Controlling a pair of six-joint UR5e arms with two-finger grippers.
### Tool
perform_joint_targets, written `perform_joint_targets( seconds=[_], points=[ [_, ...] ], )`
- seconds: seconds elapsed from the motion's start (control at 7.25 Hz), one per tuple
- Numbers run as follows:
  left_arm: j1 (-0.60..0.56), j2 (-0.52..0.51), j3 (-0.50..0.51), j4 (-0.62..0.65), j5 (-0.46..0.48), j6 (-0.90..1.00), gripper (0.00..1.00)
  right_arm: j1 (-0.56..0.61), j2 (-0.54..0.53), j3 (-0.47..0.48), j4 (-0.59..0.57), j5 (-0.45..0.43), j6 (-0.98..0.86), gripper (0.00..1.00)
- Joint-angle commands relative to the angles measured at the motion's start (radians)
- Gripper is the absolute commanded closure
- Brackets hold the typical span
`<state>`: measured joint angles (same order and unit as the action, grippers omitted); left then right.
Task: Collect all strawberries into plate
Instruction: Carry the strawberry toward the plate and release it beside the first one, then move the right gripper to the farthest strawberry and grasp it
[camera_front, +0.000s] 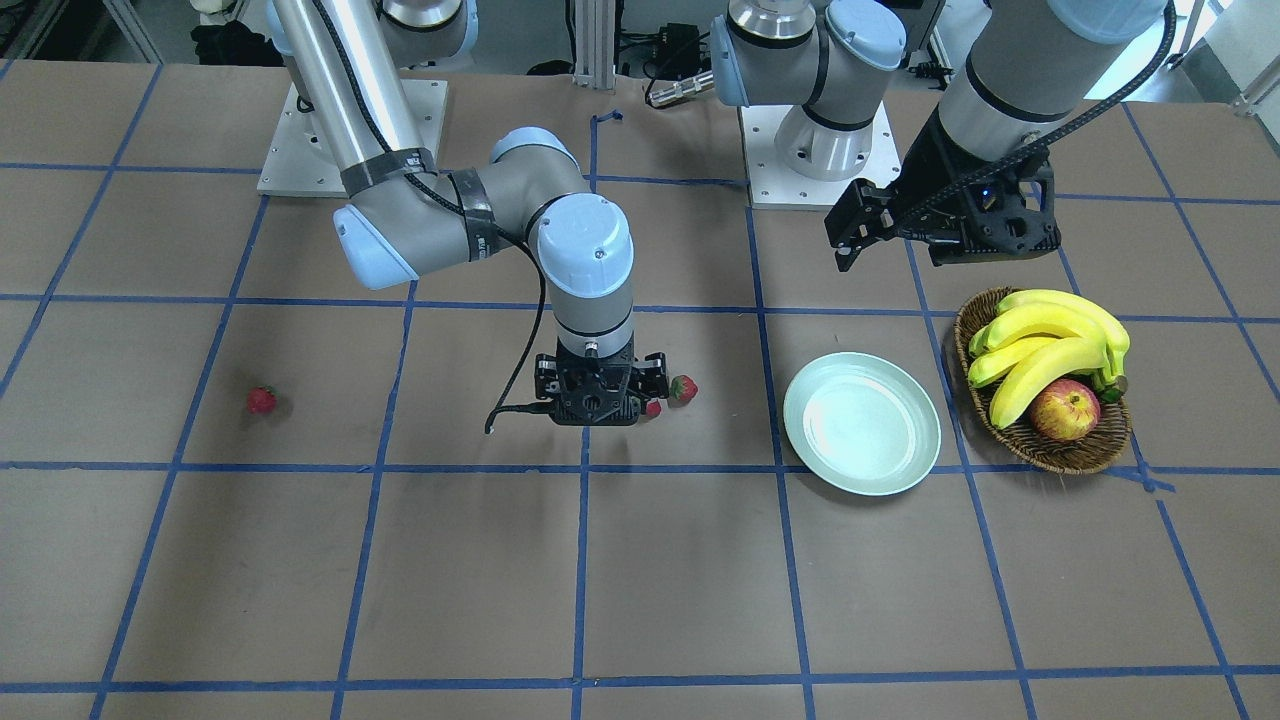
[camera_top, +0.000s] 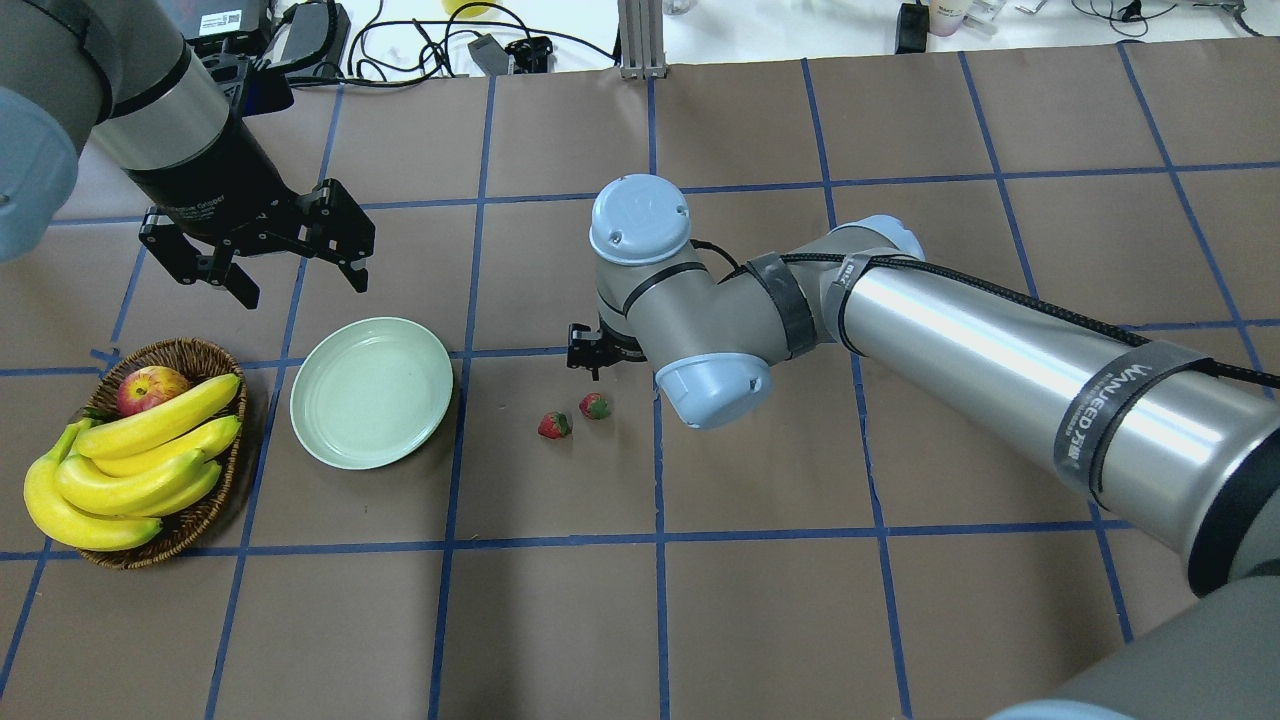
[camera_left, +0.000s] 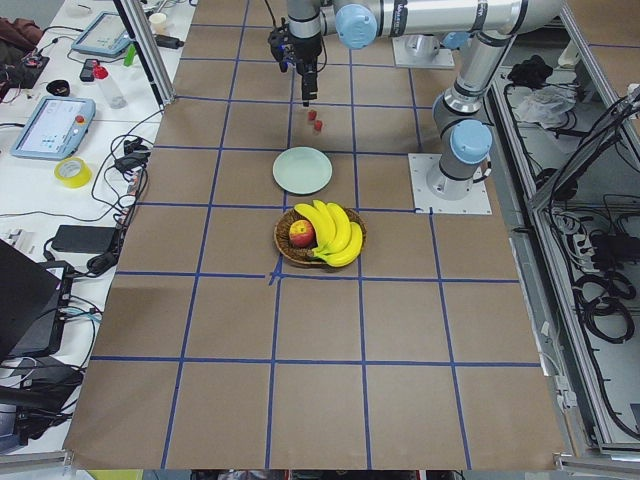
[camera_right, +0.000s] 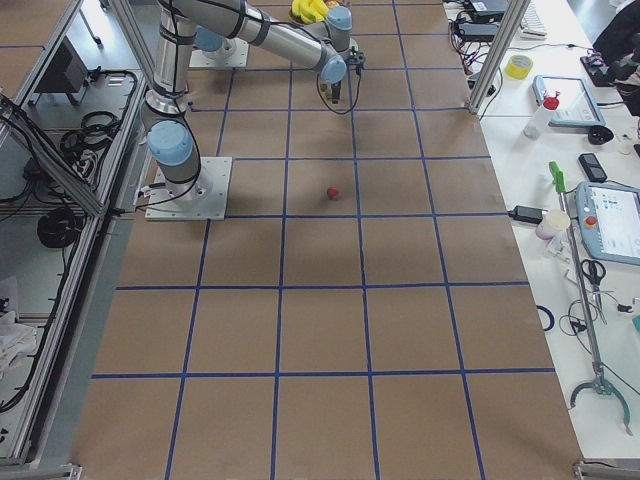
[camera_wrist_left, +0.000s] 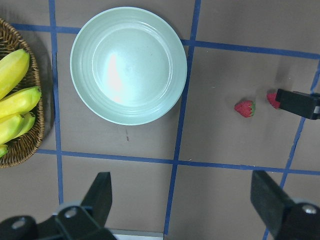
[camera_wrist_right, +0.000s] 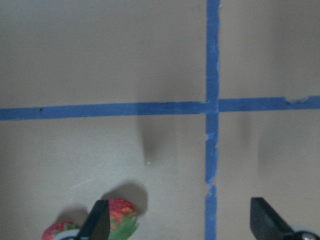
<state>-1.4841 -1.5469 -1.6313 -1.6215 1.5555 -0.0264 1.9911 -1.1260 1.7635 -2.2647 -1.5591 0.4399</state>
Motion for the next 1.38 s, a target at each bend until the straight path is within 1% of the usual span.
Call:
perform_joint_targets(
  seconds=[0.0, 0.14, 0.41, 0.55, 0.83, 0.97, 1.1, 1.24],
  points=[
    [0.004, 0.001, 0.001, 0.0, 0.001, 0.003, 0.0, -0.134, -0.081, 0.011, 0.107, -0.096, -0.137, 0.0],
    [0.004, 0.001, -0.001, 0.0, 0.001, 0.003, 0.0, -0.232, -0.125, 0.048, 0.143, -0.101, -0.218, 0.0],
    [0.001, 0.001, -0.004, 0.0, 0.001, 0.003, 0.0, -0.418, -0.187, 0.163, 0.119, -0.093, -0.339, 0.0],
    [-0.001, 0.001, -0.005, -0.003, 0.001, 0.003, 0.0, -0.495, -0.207, 0.178, 0.116, -0.093, -0.405, 0.0],
    [0.001, 0.001, 0.005, 0.003, 0.001, 0.002, 0.0, -0.674, -0.205, 0.201, 0.117, -0.066, -0.57, 0.0],
    [0.001, 0.004, 0.008, 0.043, 0.001, -0.003, 0.0, -0.73, -0.207, 0.25, 0.114, -0.014, -0.625, 0.0],
    [0.001, 0.008, -0.002, 0.049, 0.003, 0.002, 0.0, -0.753, -0.205, 0.282, 0.094, -0.012, -0.694, 0.0],
    [0.001, 0.01, -0.002, 0.049, 0.003, 0.002, 0.0, -0.753, -0.202, 0.293, 0.091, -0.018, -0.696, 0.04]
  ],
)
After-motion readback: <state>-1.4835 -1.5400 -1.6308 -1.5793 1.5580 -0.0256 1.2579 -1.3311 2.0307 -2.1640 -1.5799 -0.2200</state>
